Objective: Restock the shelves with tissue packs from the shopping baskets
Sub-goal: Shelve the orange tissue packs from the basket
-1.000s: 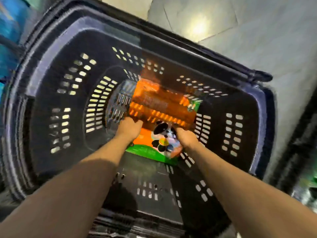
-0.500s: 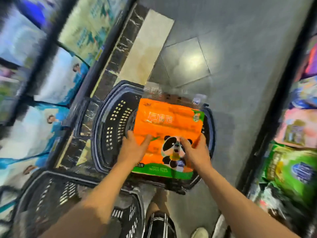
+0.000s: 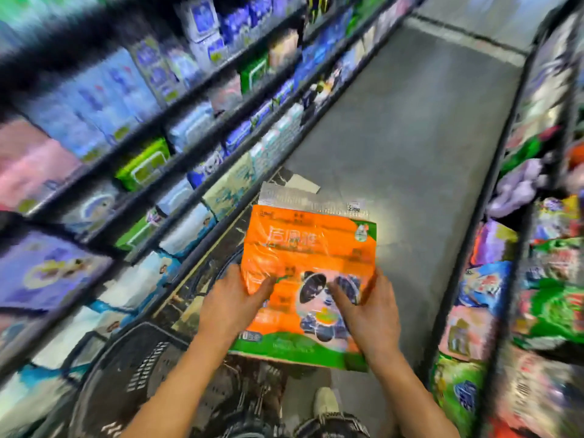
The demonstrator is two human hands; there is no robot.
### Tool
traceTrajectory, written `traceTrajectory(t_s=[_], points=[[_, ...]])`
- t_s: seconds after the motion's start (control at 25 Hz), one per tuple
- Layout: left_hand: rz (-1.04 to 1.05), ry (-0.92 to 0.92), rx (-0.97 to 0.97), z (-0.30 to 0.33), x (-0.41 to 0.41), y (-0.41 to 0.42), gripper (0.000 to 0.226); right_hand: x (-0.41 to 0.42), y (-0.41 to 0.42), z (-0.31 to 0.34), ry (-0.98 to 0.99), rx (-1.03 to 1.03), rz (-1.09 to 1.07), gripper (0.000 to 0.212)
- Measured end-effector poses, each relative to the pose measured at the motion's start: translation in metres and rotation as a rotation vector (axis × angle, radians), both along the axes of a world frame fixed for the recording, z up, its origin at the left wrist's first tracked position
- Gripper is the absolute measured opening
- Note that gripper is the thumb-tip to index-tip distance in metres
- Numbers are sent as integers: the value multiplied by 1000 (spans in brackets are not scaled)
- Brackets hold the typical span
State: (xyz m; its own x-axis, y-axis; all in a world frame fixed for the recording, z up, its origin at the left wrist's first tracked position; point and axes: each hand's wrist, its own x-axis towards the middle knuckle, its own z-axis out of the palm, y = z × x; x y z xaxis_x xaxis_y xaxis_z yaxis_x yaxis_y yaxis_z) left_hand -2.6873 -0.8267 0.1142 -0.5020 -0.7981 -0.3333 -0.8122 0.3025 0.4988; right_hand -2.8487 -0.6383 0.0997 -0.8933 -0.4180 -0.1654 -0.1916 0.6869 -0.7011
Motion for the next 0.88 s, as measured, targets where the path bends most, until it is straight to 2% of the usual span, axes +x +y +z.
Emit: traceTrajectory(t_s=[0.2, 0.32, 0.44, 0.6, 0.88], points=[[61, 50, -106, 71, 45, 63, 74, 10, 40, 55, 42, -184, 144, 64], [148, 112, -153, 88, 78, 99, 87, 26, 46, 68, 24, -154, 269, 73], [303, 146, -155, 94, 121, 129, 80, 47, 41, 74, 17, -137, 429, 77], [553, 178, -157, 104, 195, 168, 82, 101, 25, 86, 15, -156, 655, 91], [901, 255, -208, 102, 341, 222, 89, 238, -3, 102, 2, -172, 984, 85]])
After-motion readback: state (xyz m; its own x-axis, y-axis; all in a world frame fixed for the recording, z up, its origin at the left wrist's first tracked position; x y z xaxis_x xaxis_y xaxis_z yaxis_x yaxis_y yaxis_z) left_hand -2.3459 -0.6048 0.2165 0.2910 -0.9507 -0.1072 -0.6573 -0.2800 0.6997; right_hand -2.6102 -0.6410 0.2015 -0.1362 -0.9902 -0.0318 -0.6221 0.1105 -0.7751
